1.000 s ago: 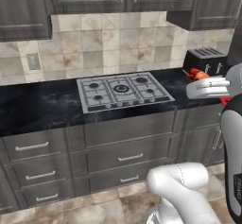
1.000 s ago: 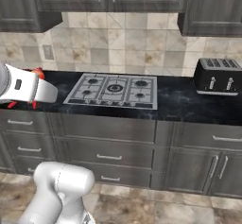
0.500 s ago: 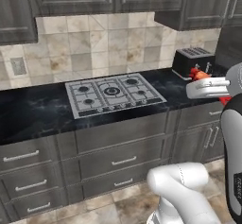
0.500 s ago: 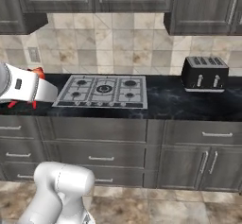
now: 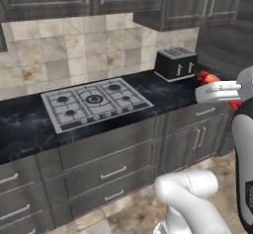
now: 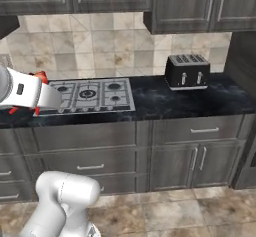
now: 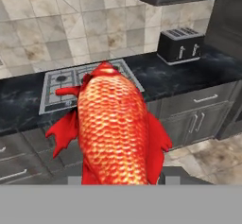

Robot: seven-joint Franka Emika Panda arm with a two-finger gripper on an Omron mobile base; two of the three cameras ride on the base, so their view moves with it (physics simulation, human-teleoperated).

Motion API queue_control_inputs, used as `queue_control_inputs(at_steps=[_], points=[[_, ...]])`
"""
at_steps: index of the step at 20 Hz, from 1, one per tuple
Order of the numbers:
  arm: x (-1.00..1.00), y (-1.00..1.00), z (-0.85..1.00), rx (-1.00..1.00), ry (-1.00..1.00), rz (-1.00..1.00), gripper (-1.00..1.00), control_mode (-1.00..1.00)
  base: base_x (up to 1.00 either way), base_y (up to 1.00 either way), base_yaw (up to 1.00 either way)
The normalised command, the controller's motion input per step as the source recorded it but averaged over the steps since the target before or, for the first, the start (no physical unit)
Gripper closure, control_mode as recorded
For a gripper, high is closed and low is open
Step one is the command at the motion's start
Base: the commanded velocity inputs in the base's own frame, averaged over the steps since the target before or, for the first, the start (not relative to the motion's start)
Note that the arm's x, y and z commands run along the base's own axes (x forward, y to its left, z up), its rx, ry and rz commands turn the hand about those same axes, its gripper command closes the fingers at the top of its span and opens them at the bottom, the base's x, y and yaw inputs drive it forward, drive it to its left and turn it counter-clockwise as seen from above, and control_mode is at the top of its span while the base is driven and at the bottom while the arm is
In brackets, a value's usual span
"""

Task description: Transport the fish from the fridge to the microwave and turn on the microwave.

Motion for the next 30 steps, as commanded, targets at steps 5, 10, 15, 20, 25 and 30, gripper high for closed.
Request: queue_control_inputs(at_steps=[5, 10, 15, 20, 25, 30], points=[[0.0, 0.0, 0.0, 0.0, 0.0, 0.0, 1.0, 1.0, 0.0, -0.1, -0.34], [0.0, 0.0, 0.0, 0.0, 0.0, 0.0, 1.0, 1.0, 0.0, -0.13, -0.34], [0.0, 0.0, 0.0, 0.0, 0.0, 0.0, 1.0, 1.0, 0.0, -0.15, -0.35], [0.0, 0.0, 0.0, 0.0, 0.0, 0.0, 1.0, 1.0, 0.0, -0.12, -0.35], [0.0, 0.0, 0.0, 0.0, 0.0, 0.0, 1.0, 1.0, 0.0, -0.08, -0.35], [0.0, 0.0, 0.0, 0.0, 0.0, 0.0, 1.0, 1.0, 0.0, -0.04, -0.35]])
